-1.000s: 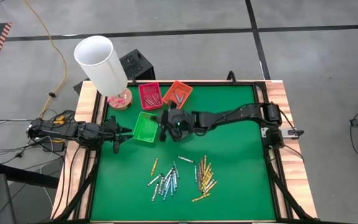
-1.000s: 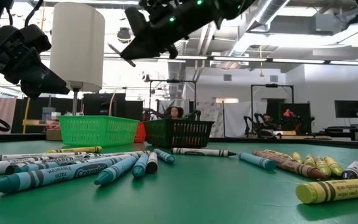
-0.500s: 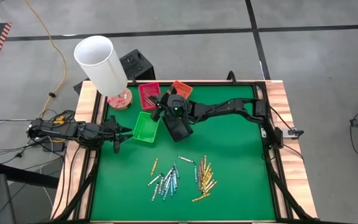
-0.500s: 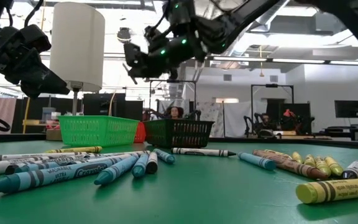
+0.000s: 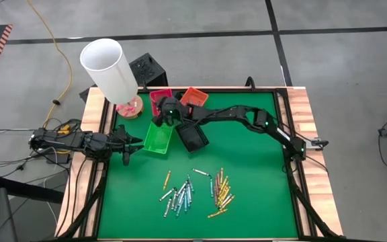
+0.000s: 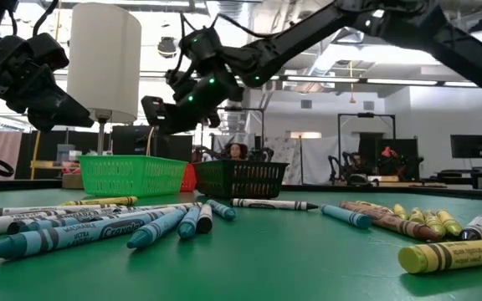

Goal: Sort crayons
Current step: Put the brown crayon into the red bin

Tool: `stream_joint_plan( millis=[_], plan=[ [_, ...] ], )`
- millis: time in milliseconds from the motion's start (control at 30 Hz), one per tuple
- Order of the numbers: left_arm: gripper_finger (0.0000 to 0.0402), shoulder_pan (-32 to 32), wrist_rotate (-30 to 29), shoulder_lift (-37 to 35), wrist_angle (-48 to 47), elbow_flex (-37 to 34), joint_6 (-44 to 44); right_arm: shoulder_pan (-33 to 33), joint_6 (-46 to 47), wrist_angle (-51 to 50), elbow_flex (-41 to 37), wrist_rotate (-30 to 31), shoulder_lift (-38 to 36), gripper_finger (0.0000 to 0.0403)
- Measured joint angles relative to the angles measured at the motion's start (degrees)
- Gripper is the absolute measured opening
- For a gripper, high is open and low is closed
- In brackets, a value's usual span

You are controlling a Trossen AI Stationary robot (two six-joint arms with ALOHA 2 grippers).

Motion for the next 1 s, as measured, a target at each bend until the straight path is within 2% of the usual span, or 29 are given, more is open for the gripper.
stream_joint_plan(
  millis=[133,433,633,1000],
  plan=[
    [0.0137,-0.01,-0.05,0.0,-0.02,0.0,0.01,-0.98,0.21,-6.19,4.3,0.38,1.9,0.0005],
    [0.0137,0.01,-0.1,0.0,-0.02,0.0,0.62,-2.85,7.56,-14.25,4.54,1.5,1.93,0.0005],
    [0.0137,0.01,-0.12,0.0,-0.02,0.0,0.64,-2.8,8.34,-15.66,4.11,1.29,1.93,0.0004],
    [0.0137,-0.01,-0.12,0.0,-0.02,-0.02,0.58,-3.59,9.28,-14.83,4.13,-4.48,2.64,0.0004]
  ],
)
